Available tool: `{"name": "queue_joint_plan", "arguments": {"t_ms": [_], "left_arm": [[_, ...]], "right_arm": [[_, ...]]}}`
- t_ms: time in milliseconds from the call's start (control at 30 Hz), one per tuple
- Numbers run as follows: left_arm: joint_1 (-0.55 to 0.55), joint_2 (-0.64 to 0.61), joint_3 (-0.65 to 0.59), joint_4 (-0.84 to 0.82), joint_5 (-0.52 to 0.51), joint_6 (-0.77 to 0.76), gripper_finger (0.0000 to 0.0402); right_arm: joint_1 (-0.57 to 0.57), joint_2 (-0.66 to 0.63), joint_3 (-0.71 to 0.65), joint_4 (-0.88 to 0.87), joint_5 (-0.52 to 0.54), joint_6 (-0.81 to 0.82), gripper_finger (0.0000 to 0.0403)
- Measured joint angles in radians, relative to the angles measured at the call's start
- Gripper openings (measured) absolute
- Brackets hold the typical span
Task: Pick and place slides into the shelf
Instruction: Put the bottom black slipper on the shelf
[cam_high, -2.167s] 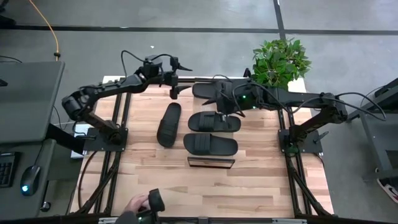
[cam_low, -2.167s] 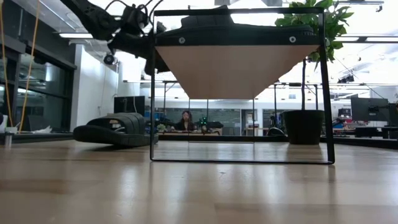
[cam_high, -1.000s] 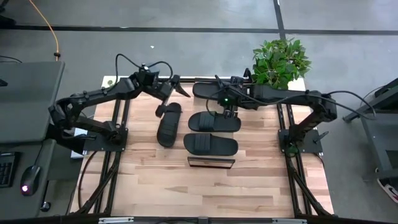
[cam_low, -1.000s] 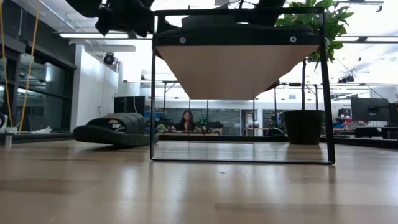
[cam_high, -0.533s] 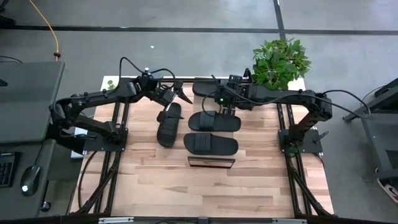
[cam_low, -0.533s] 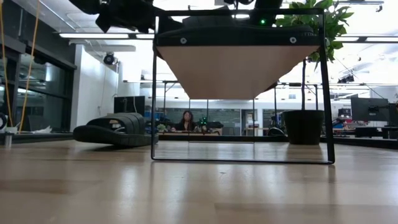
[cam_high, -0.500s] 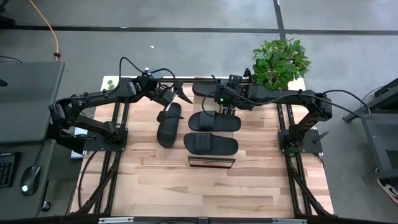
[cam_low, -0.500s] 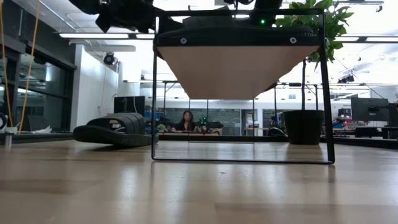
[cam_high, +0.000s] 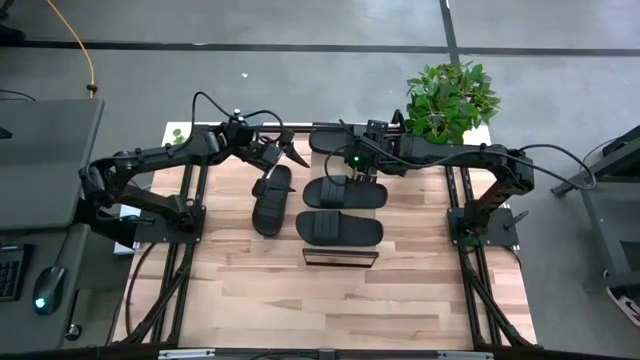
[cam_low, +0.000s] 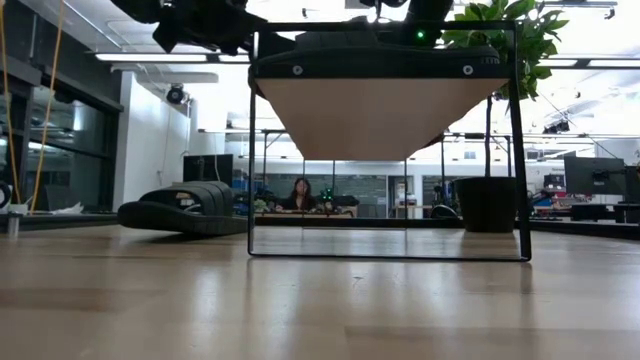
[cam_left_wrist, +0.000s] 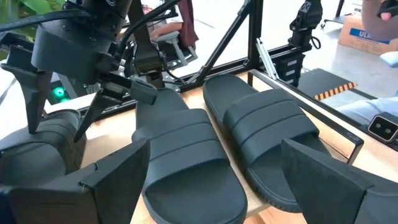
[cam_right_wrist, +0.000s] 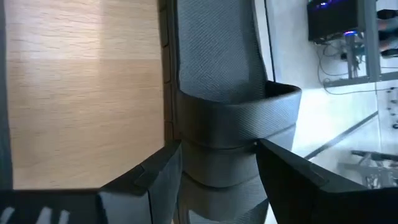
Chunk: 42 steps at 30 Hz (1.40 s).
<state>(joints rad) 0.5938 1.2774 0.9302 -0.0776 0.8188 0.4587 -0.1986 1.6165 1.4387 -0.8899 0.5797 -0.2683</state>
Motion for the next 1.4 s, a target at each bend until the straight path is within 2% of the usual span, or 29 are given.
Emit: {"name": "queue_joint_plan", "arguments": {"t_ms": [400, 600, 1033, 1400], "left_arm": [[0.000, 0.000, 0.000, -0.008, 0.000, 0.000, 0.0342], [0.002, 0.000, 0.000, -0.008, 0.000, 0.005, 0.0342], [0.002, 0.000, 0.000, -0.028, 0.000, 0.004, 0.0342], [0.002, 0.000, 0.000, -0.050, 0.000, 0.004, 0.0342]], "right_arm": [[0.003, -0.003, 0.000, 0.004, -0.093, 0.033, 0.0195], [0.025, -0.011, 0.000, 0.005, -0.093, 0.042, 0.0195], [0.037, -0.021, 0.000, 0.004, -0.001, 0.024, 0.0195], [0.037, -0.021, 0.000, 0.003, 0.153, -0.014, 0.0195]]}}
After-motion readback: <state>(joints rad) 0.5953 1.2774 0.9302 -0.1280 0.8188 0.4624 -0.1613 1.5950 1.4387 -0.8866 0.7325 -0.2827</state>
